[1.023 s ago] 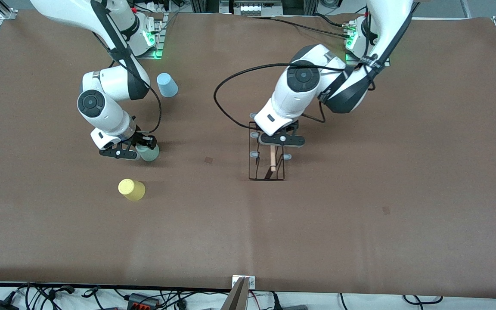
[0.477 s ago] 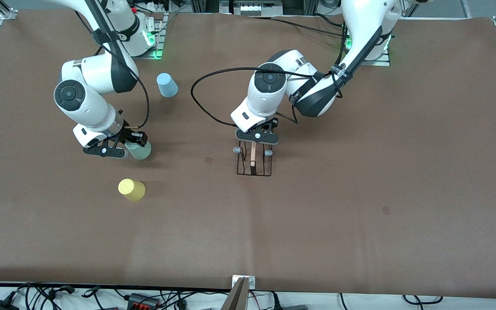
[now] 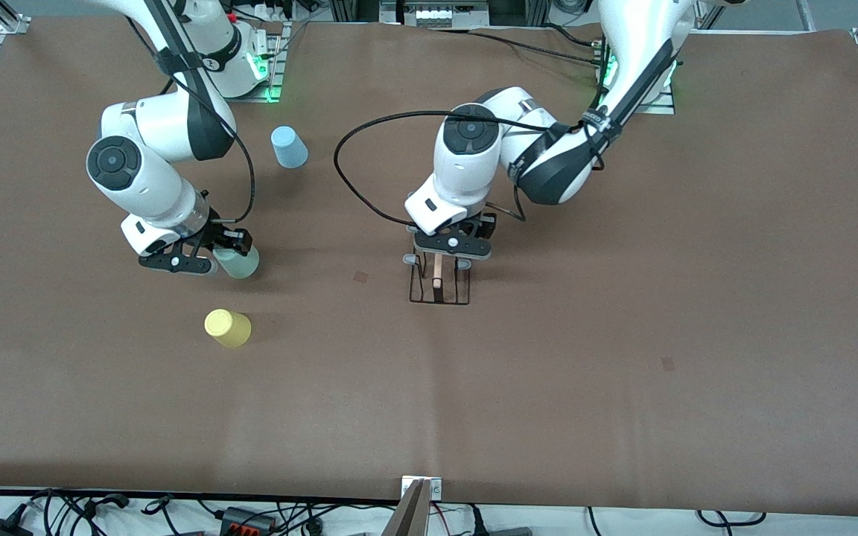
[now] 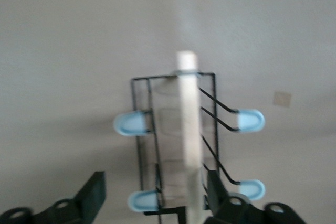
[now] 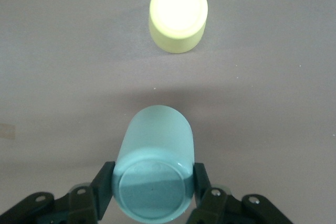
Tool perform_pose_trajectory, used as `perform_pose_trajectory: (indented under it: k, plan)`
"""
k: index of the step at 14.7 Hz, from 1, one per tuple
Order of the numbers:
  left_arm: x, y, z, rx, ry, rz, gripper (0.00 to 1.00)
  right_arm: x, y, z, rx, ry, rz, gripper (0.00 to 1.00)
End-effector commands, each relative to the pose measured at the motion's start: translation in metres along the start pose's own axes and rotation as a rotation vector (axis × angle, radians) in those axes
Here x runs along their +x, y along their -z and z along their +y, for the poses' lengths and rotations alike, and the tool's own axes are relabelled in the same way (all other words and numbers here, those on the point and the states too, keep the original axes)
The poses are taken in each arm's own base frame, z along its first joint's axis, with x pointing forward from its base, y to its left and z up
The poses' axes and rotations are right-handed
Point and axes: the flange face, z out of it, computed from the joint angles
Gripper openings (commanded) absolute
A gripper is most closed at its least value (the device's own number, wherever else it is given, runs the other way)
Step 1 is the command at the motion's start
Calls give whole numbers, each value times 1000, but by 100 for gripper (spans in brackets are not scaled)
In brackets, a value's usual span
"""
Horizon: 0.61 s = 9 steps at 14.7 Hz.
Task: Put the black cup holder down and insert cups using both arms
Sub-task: 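Carry the black rack to the table middle with the left gripper, then lift the teal cup toward the rack while the left gripper releases and withdraws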
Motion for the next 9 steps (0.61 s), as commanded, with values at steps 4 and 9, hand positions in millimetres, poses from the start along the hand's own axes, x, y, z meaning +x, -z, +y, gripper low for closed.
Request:
perform_pose_trajectory:
  k: [4, 9]
  plan:
    - [20, 75, -81, 110, 14, -7, 100, -65, 78, -103, 44, -163, 25, 29]
    - [47, 109, -210, 183, -115, -123, 100, -132, 123, -231, 163, -381, -14, 29]
